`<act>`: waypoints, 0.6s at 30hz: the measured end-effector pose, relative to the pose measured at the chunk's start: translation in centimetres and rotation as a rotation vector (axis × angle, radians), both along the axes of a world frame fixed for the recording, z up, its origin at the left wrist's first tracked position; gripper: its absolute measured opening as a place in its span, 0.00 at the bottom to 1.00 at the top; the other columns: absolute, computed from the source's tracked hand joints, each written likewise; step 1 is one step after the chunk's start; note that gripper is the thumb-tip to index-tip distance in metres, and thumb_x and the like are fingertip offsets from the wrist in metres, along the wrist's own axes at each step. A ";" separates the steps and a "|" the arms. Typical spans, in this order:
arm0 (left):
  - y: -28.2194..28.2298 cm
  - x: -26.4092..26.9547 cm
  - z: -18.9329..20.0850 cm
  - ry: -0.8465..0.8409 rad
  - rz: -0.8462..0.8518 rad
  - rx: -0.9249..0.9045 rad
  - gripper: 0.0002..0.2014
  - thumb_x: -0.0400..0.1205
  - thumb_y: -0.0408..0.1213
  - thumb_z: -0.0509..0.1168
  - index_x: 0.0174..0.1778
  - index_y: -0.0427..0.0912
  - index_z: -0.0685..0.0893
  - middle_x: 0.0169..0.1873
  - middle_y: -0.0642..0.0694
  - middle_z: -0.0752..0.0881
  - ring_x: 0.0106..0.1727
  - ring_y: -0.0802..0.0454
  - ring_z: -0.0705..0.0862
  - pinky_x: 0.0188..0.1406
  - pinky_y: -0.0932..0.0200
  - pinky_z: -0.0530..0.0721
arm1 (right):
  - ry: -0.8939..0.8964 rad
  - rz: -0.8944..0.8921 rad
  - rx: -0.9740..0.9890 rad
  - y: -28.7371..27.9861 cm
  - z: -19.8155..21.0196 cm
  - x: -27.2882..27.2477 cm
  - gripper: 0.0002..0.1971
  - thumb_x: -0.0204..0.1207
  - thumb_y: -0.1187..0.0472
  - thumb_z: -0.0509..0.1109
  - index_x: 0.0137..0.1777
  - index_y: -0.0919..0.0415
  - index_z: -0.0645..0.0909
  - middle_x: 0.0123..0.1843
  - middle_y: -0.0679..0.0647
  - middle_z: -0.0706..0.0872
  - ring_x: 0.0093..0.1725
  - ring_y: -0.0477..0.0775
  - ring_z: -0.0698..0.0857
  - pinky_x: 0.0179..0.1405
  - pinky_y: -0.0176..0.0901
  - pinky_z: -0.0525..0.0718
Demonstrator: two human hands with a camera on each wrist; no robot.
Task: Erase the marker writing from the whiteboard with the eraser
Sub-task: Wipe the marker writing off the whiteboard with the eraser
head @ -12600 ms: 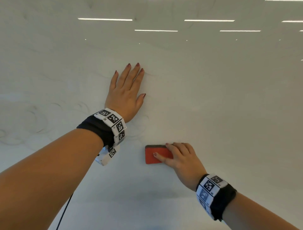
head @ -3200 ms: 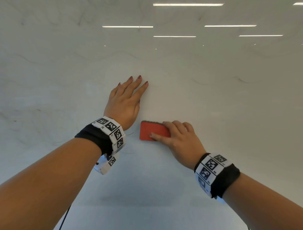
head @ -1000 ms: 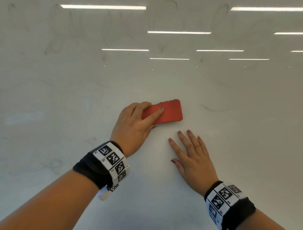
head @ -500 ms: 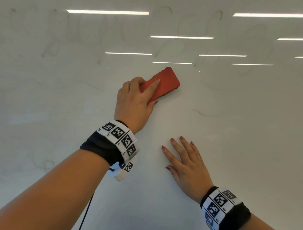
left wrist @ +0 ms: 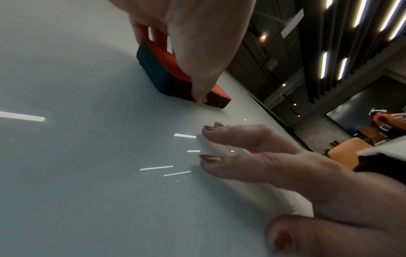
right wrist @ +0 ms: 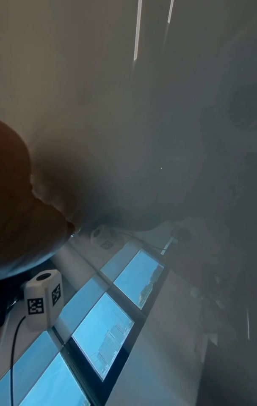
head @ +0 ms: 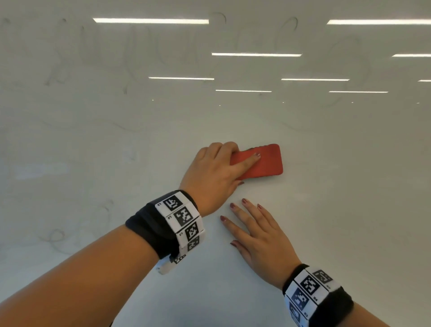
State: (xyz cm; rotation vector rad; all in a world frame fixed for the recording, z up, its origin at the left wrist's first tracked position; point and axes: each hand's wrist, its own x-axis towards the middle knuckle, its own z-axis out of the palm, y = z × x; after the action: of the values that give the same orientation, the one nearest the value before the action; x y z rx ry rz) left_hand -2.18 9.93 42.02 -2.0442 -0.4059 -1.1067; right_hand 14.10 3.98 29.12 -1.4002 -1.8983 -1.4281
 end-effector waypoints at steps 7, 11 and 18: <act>-0.1 -0.1 3.9 -0.174 0.062 -0.064 0.30 0.77 0.49 0.68 0.76 0.53 0.71 0.59 0.36 0.78 0.53 0.36 0.77 0.50 0.44 0.76 | -0.004 -0.017 -0.034 -0.8 0.0 0.7 0.24 0.81 0.49 0.59 0.78 0.49 0.70 0.79 0.53 0.69 0.81 0.58 0.62 0.78 0.56 0.60; 0.0 -0.8 6.8 -0.307 0.104 -0.142 0.30 0.79 0.50 0.66 0.78 0.54 0.67 0.62 0.36 0.75 0.57 0.36 0.75 0.53 0.44 0.74 | -0.010 -0.010 -0.048 -1.2 -0.2 1.3 0.24 0.82 0.50 0.57 0.77 0.49 0.70 0.79 0.53 0.69 0.80 0.58 0.63 0.77 0.57 0.61; -0.1 0.0 6.4 -0.309 0.104 -0.170 0.30 0.80 0.50 0.64 0.79 0.53 0.65 0.63 0.36 0.73 0.57 0.37 0.74 0.54 0.45 0.73 | 0.047 -0.031 -0.032 -1.2 -0.9 0.8 0.25 0.81 0.52 0.58 0.79 0.48 0.67 0.80 0.52 0.67 0.81 0.59 0.62 0.77 0.59 0.60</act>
State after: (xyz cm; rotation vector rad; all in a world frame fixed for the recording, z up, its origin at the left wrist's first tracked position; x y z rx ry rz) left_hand -2.20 9.83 48.39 -1.9718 -0.7754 -1.3674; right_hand 14.88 2.76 28.23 -1.4713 -1.8853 -1.3728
